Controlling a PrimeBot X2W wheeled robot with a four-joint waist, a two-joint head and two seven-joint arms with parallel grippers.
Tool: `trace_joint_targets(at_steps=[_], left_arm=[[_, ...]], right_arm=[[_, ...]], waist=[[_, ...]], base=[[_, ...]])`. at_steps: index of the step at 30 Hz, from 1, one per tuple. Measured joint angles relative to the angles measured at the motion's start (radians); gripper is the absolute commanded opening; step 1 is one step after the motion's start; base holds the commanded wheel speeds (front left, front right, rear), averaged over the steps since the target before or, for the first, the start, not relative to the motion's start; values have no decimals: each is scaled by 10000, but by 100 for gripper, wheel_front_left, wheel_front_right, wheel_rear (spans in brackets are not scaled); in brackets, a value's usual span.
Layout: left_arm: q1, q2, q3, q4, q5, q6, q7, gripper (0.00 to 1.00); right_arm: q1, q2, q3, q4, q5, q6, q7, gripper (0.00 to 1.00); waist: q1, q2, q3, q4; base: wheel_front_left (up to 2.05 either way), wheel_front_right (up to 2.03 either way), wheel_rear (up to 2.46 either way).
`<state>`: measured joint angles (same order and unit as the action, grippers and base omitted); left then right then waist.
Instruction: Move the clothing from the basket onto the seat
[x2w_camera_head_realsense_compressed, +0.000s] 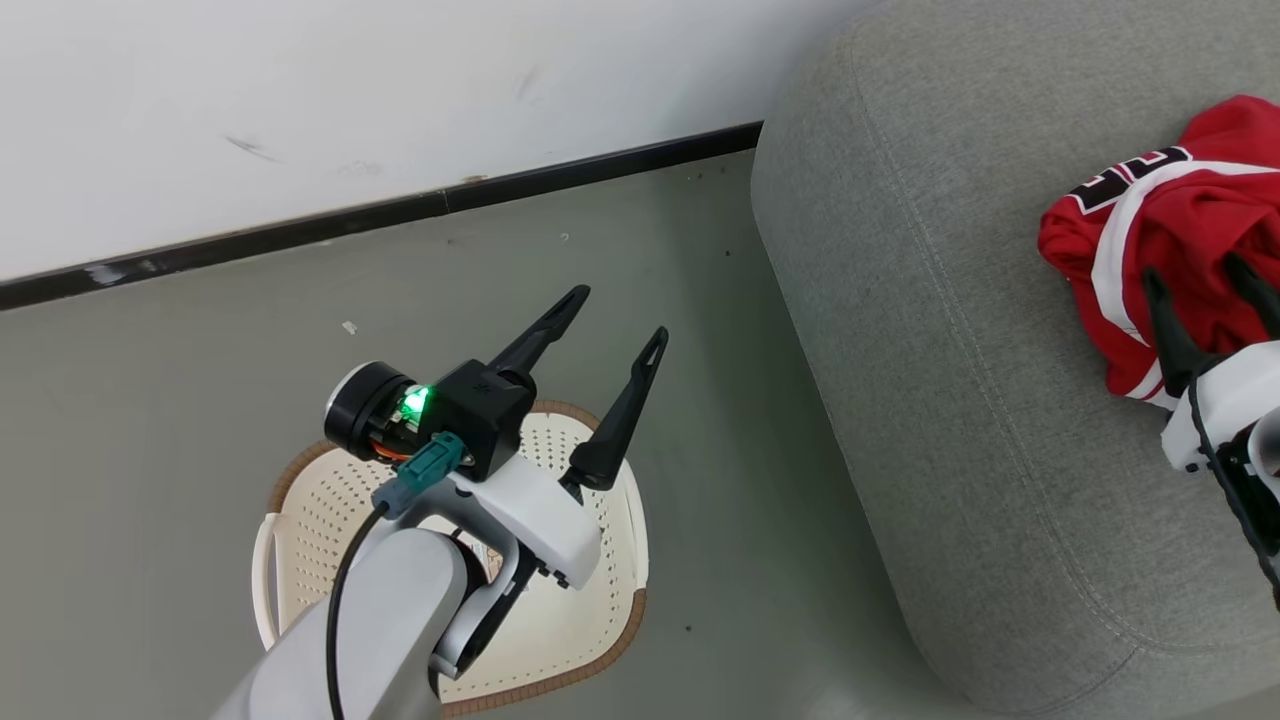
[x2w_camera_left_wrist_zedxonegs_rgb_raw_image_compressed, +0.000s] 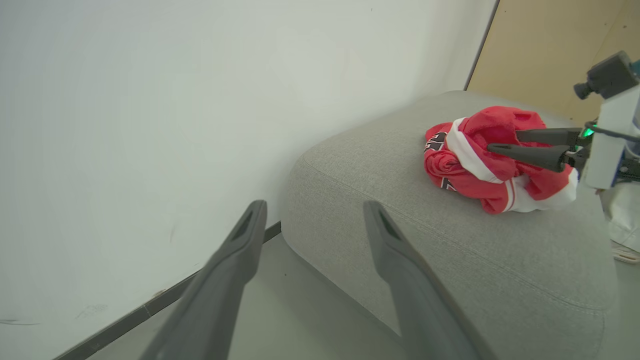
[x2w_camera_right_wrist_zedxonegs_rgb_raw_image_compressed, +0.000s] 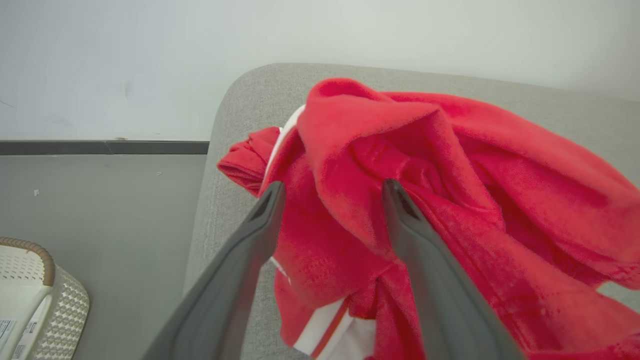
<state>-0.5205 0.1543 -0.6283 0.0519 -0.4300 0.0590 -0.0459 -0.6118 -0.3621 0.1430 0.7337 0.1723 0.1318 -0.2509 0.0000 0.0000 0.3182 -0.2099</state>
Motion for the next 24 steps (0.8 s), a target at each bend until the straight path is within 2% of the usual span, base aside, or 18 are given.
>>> trace_joint_targets(at_steps=[6,13,16,24], left_arm=[[383,54,349,240,-211,107,-278,100],[891,109,894,541,-491,456,-704,100],[1476,232,1480,807,-717,817,-1110,100],[2546,481,2600,1158,-1131,1478,-1672,100]], right_arm=[[618,376,-585,-1264,-46,0,-2,100],[1391,637,-1103,-2625,-529,0,-4,100],[1765,1014,-1164,-3584,-830,0,-12,100],[2227,1816,-756,-4387,-1126,0,-13,100]], waist=[[0,0,-246,-87],[0,0,-643,-155],[0,0,-1042,-128],[0,0,-1599,137]], base=[[0,0,0],[0,0,0],[0,0,0],[0,0,0]])
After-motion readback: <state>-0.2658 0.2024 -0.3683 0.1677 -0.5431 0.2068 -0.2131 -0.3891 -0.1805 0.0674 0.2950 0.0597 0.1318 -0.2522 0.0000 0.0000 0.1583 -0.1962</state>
